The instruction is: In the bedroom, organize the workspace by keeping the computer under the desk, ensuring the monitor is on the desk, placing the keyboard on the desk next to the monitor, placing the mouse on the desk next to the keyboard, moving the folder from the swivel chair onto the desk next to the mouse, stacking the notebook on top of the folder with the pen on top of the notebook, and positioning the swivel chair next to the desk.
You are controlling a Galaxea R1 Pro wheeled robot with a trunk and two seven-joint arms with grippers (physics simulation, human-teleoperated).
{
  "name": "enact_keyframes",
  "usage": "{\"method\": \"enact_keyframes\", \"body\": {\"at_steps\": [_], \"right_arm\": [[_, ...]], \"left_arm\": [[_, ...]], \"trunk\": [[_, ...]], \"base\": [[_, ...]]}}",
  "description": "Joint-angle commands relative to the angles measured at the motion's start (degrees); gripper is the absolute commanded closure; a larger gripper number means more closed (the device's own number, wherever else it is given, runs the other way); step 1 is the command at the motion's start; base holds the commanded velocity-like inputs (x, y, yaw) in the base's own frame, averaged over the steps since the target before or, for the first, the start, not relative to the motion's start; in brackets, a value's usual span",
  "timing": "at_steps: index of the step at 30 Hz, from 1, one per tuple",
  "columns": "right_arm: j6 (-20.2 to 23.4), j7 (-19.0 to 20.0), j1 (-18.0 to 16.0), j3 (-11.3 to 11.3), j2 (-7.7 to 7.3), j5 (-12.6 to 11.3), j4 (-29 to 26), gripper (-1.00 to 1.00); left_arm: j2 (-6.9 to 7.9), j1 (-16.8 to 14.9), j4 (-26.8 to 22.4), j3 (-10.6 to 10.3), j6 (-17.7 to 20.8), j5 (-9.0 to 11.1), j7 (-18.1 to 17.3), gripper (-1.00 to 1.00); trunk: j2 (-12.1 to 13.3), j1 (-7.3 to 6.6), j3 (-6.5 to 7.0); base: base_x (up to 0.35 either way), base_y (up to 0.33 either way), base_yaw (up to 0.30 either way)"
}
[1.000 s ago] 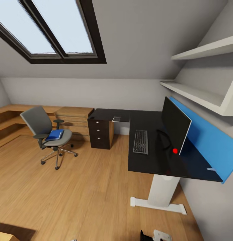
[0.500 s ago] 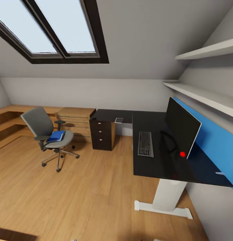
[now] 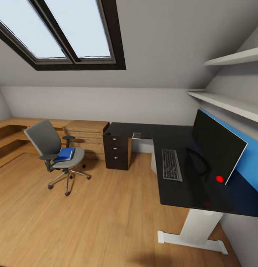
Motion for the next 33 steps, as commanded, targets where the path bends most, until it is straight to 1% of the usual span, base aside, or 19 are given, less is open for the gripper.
{"method": "enact_keyframes", "body": {"at_steps": [1,27,33], "right_arm": [[-0.2,-0.2,-0.1,0.5,0.02,-0.4,0.0,-1.0],[-0.1,-0.2,-0.1,0.5,0.02,-0.4,0.0,-1.0],[-0.2,-0.2,-0.1,0.5,0.02,-0.4,0.0,-1.0]], "left_arm": [[0.09,-0.1,0.0,-0.3,-0.3,0.7,0.3,-1.0],[0.02,-0.1,0.0,-0.4,-0.3,0.7,0.3,-1.0],[-0.18,-0.1,0.0,-0.5,-0.3,0.7,0.3,-1.0]], "trunk": [[-0.1,0.05,-0.11],[-0.1,0.05,-0.11],[-0.1,0.05,-0.11]], "base": [[0.244,0.227,0.0],[0.247,0.221,0.0],[0.263,0.196,0.0]]}}
